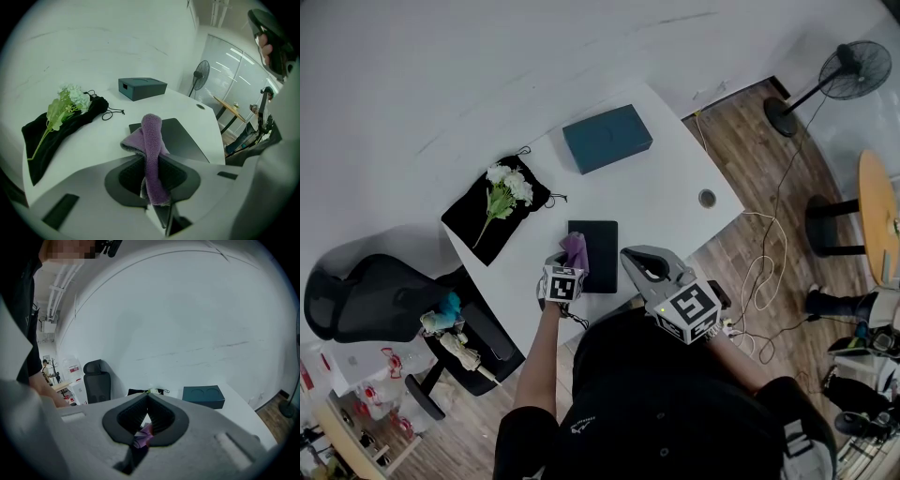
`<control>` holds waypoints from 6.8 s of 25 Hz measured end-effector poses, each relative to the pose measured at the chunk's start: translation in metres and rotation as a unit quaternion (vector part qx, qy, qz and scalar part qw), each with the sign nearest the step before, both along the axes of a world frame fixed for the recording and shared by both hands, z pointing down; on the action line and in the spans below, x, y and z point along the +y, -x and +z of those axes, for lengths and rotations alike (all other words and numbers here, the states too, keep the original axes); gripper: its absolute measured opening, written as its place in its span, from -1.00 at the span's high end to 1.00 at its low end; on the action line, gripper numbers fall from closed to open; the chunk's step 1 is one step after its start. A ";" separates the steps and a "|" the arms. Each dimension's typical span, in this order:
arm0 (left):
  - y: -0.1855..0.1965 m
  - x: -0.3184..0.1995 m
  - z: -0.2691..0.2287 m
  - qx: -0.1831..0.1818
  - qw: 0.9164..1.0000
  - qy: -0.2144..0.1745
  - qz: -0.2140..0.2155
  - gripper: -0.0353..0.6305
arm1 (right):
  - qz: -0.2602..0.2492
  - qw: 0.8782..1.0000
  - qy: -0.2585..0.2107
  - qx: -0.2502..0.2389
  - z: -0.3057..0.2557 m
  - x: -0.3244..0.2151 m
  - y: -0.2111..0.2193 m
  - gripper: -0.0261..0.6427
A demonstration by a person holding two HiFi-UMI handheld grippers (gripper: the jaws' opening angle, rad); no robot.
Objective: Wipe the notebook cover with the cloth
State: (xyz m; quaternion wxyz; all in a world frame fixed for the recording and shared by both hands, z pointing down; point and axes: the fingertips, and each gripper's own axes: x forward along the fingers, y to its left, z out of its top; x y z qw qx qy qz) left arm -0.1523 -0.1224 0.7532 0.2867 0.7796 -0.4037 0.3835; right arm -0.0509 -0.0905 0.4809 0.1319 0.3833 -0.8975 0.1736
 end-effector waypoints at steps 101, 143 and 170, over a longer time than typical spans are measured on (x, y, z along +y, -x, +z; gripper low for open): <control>0.027 0.080 0.004 -0.019 0.998 0.037 -0.051 0.68 | -0.044 0.999 0.013 -0.003 0.008 0.052 -0.003 0.92; -0.013 0.130 -0.200 0.110 0.950 -0.227 -0.183 0.68 | -0.057 0.998 0.024 -0.005 0.022 0.061 -0.032 0.92; -0.008 0.086 -0.325 0.181 0.882 -0.375 -0.222 0.68 | -0.068 0.996 -0.057 -0.025 -0.041 0.027 -0.028 0.92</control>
